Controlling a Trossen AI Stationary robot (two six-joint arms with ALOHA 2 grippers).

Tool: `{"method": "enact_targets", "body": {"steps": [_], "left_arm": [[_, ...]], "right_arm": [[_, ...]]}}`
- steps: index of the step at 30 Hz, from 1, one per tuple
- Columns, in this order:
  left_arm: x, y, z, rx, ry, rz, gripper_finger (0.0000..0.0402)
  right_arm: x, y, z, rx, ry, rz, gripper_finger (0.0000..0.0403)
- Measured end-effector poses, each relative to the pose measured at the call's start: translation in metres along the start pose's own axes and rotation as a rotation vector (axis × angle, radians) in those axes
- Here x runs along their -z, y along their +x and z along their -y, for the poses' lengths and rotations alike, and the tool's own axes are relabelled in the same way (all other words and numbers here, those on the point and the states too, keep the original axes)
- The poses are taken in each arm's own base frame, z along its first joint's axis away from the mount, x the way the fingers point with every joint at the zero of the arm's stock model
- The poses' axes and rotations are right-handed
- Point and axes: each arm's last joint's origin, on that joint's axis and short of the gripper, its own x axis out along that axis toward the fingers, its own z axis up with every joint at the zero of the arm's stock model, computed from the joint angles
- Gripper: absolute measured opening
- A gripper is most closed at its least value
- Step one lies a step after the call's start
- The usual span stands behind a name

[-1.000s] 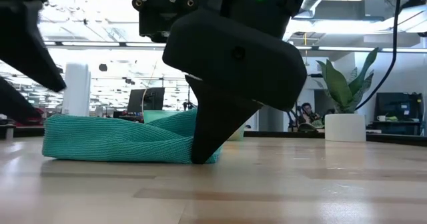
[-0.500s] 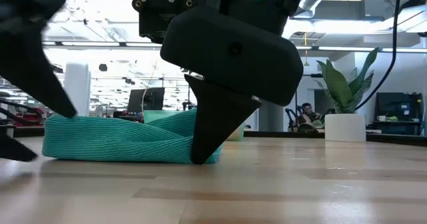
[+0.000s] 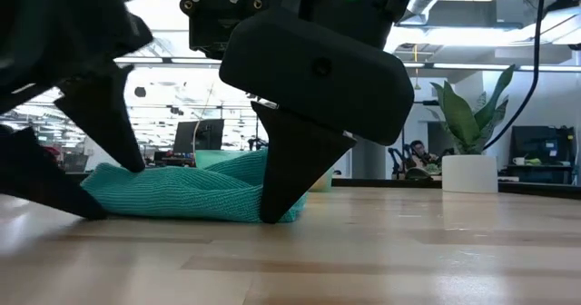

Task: Roll microfiber towels into tight, uniform cylinder then place into a basket
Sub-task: Roll the blue microfiber towel

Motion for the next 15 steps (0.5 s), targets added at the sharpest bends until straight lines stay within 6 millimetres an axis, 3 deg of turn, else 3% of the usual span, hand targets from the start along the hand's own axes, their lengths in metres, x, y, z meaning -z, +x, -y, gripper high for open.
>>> {"method": "enact_targets", "body": {"steps": [8, 15], "left_arm": [[-0.004, 0.009, -0.007, 0.037, -0.034, -0.052, 0.0206], [-0.006, 0.015, -0.011, 0.039, -0.028, -0.072, 0.0157]], "right_arm": [[0.001, -0.002, -0.004, -0.002, -0.008, 0.003, 0.0010], [0.004, -0.005, -0.011, -0.018, -0.017, 0.008, 0.0008]]}}
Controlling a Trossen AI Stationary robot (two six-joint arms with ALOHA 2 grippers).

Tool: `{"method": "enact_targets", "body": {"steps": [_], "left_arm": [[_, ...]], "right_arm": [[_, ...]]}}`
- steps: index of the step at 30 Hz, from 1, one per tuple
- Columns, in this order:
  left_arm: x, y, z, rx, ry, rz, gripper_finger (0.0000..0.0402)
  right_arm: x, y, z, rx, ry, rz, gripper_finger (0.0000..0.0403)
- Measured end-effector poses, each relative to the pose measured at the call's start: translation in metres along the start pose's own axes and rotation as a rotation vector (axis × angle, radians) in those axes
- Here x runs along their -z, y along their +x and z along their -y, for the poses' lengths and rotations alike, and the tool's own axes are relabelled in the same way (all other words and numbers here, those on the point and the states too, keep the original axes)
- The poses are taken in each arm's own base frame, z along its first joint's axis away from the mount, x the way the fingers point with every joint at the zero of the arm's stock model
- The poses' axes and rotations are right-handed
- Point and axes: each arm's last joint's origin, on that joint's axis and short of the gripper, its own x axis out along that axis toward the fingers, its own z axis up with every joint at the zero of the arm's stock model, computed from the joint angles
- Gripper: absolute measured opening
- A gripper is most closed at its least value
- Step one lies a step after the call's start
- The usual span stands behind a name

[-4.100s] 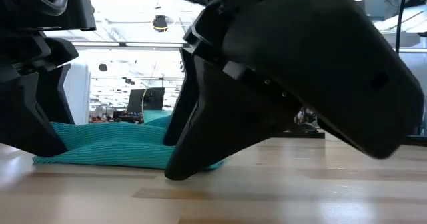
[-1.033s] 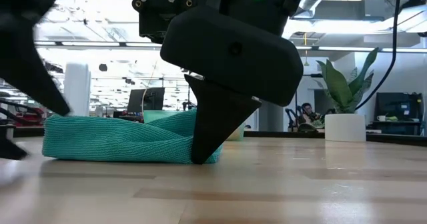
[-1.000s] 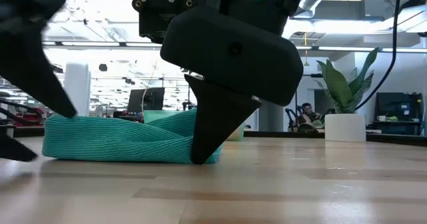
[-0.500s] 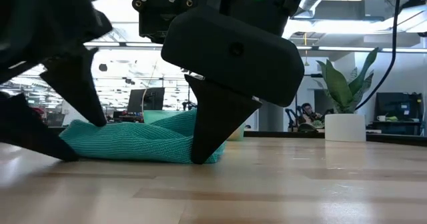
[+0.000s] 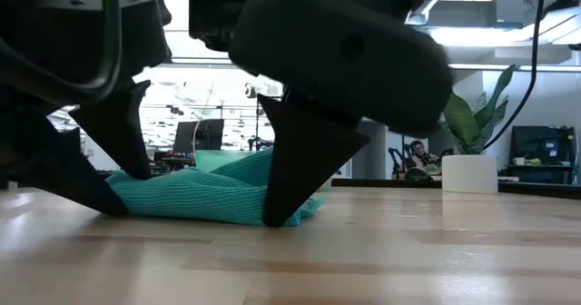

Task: Roll microfiber towels into tight, uniform cylinder then place into a basket
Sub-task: Roll the blue microfiber towel

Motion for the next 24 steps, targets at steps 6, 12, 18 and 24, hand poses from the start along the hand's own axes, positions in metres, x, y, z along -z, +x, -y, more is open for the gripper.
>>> {"method": "enact_targets", "body": {"steps": [6, 12, 18, 24], "left_arm": [[0.000, 0.001, 0.000, 0.012, -0.011, -0.009, 0.0087], [-0.001, -0.005, 0.004, 0.048, -0.067, -0.018, 0.0009], [-0.010, -0.027, 0.007, 0.195, -0.131, -0.101, 0.0014], [-0.022, -0.047, 0.006, 0.409, -0.205, -0.219, 0.0006]], "right_arm": [[0.001, -0.001, -0.003, -0.007, -0.002, 0.002, 0.0010], [0.001, -0.003, -0.011, -0.052, 0.011, 0.018, 0.0009], [-0.004, -0.006, -0.024, -0.194, 0.034, 0.069, 0.0010], [-0.001, -0.011, -0.044, -0.283, 0.086, 0.097, 0.0011]]}}
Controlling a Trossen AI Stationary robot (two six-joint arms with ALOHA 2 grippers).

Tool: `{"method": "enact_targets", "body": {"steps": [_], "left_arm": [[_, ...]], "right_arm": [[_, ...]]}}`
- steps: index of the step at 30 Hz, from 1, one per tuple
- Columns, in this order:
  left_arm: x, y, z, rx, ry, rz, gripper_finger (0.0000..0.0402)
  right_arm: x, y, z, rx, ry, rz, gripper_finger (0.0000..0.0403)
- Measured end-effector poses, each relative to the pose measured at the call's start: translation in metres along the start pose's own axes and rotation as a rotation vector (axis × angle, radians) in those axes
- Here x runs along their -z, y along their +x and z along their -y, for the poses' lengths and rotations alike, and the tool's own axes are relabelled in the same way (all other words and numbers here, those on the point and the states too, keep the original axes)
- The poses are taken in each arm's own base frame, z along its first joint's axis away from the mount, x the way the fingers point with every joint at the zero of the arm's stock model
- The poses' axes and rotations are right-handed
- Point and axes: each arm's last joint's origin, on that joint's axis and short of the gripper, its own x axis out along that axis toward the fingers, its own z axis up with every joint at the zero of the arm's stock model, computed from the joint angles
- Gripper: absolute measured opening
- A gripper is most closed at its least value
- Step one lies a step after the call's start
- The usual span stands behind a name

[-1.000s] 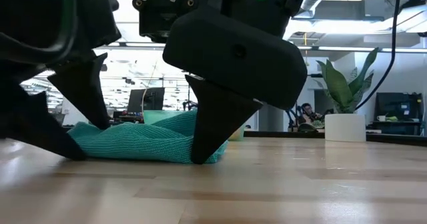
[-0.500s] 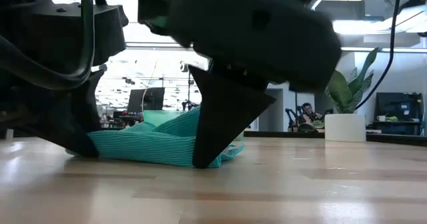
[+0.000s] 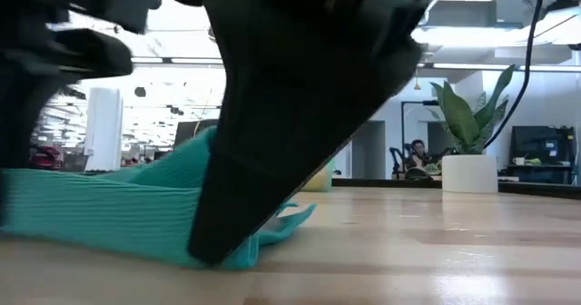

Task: Roll microfiber towels into tight, uniform cylinder then place into a basket
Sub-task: Roll the blue microfiber towel

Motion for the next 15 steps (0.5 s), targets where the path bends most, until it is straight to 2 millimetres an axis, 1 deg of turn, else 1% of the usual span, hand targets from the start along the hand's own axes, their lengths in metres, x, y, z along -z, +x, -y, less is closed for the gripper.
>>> {"method": "enact_targets", "body": {"steps": [4, 8, 10, 13, 15], "left_arm": [[-0.005, -0.013, 0.007, 0.146, -0.060, -0.071, 0.0007], [-0.005, -0.017, 0.009, 0.199, -0.124, -0.113, 0.0014], [-0.004, -0.015, 0.009, 0.198, -0.162, -0.126, 0.0014], [-0.003, -0.007, 0.009, 0.208, -0.221, -0.122, 0.0014], [-0.003, -0.004, 0.008, 0.224, -0.230, -0.119, 0.0015]], "right_arm": [[0.002, -0.003, -0.013, -0.031, 0.004, 0.016, 0.0011], [-0.004, -0.013, -0.023, -0.053, -0.008, 0.040, 0.0010], [-0.007, -0.016, -0.024, -0.054, -0.010, 0.044, 0.0011], [-0.010, -0.019, -0.025, -0.050, -0.009, 0.057, 0.0015], [-0.010, -0.018, -0.022, -0.041, -0.005, 0.047, 0.0017]]}}
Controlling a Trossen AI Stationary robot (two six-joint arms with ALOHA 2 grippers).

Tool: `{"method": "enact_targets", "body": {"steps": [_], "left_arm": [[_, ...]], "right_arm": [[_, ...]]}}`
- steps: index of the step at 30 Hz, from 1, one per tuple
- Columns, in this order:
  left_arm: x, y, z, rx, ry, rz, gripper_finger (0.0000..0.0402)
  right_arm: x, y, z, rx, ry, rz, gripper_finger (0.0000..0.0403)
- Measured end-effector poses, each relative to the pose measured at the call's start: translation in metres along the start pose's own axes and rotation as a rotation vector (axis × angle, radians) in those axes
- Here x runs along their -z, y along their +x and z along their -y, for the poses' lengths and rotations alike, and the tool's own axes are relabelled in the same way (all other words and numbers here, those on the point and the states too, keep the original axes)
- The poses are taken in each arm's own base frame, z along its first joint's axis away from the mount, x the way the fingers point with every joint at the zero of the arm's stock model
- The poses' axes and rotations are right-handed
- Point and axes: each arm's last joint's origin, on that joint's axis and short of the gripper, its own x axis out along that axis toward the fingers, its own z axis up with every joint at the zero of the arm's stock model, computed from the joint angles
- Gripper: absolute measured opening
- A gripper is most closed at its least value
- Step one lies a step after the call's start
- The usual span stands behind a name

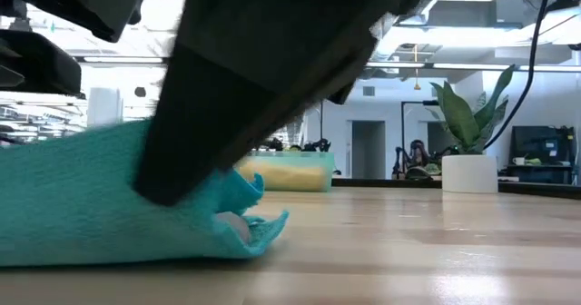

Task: Roll microfiber towels into tight, uniform cylinder then place into a basket
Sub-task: Roll the blue microfiber towel

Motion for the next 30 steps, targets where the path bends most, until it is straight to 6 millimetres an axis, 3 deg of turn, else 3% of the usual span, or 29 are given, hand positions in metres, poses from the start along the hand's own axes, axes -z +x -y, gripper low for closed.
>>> {"method": "enact_targets", "body": {"steps": [8, 19, 25, 30], "left_arm": [[-0.003, 0.008, -0.006, 0.004, -0.013, -0.007, 0.0015], [-0.003, 0.009, -0.009, -0.006, -0.016, -0.029, 0.0016], [-0.004, 0.009, -0.009, -0.005, -0.005, -0.023, 0.0016], [-0.006, 0.009, -0.009, -0.001, -0.005, -0.017, 0.0016]], "right_arm": [[-0.003, 0.001, 0.014, 0.029, 0.018, -0.042, 0.0040], [-0.001, 0.000, 0.017, 0.048, -0.010, -0.072, 0.0131], [0.002, -0.010, -0.012, -0.009, -0.268, -0.015, 0.0129], [0.001, -0.012, -0.032, -0.001, -0.485, 0.133, 0.0115]]}}
